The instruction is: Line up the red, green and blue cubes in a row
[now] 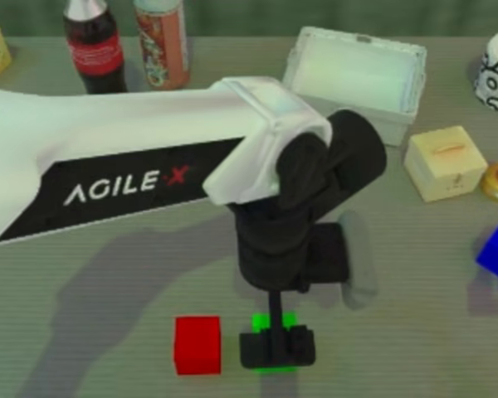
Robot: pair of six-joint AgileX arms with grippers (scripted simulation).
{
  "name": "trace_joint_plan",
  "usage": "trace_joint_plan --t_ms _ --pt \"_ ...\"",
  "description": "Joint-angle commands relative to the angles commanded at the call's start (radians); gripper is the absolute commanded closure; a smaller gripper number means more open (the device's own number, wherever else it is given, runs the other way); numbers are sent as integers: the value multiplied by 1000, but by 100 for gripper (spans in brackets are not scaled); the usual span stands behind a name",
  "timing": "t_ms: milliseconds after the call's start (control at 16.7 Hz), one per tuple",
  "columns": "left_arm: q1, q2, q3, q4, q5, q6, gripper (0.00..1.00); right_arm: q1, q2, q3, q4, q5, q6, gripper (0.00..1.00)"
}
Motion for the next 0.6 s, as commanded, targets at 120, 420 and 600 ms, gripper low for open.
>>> trace_joint_plan --t_ms 120,420,600 --pt "20 -31 -26 21 -3 -13 0 1 28 27 -19 0 -15 0" --pt "163 -285 -236 169 -13 -105 0 16 269 230 -174 -1 -130 0" --pt "287 -528 -431 300 -17 -184 0 29 523 407 -315 -2 -233 0"
